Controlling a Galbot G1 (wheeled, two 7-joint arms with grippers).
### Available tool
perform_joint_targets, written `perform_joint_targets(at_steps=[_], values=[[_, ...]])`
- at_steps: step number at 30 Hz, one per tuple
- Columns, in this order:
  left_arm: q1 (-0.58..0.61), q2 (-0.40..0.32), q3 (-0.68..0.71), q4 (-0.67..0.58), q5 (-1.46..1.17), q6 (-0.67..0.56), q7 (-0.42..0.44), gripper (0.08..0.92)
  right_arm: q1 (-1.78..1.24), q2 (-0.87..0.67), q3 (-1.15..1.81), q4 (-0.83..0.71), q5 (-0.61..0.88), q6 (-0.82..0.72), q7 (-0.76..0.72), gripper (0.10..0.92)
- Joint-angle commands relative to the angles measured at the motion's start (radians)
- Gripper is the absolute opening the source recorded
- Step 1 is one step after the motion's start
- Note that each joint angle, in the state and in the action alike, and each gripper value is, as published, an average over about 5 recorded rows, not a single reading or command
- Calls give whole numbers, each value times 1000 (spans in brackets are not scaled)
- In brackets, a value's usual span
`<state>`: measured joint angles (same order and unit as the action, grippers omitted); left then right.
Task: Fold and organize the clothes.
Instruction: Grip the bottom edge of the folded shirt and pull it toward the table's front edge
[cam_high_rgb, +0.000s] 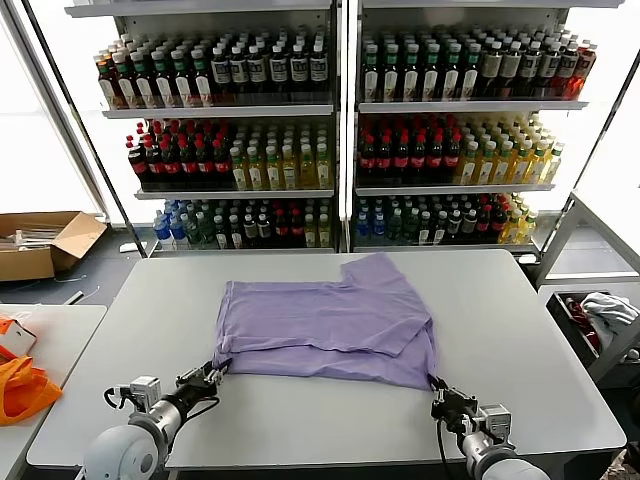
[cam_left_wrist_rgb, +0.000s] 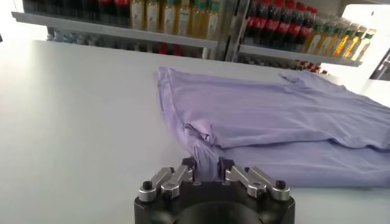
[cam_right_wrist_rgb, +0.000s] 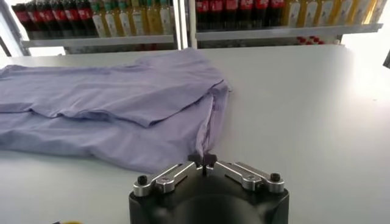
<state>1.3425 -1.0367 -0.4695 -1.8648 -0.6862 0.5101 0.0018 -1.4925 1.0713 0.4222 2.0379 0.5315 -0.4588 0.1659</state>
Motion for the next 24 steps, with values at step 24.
perform_joint_targets(at_steps=[24], values=[[542,-86,-268,-368,95,7,67,95,-396,48,194,248,-121,43,-130,110]])
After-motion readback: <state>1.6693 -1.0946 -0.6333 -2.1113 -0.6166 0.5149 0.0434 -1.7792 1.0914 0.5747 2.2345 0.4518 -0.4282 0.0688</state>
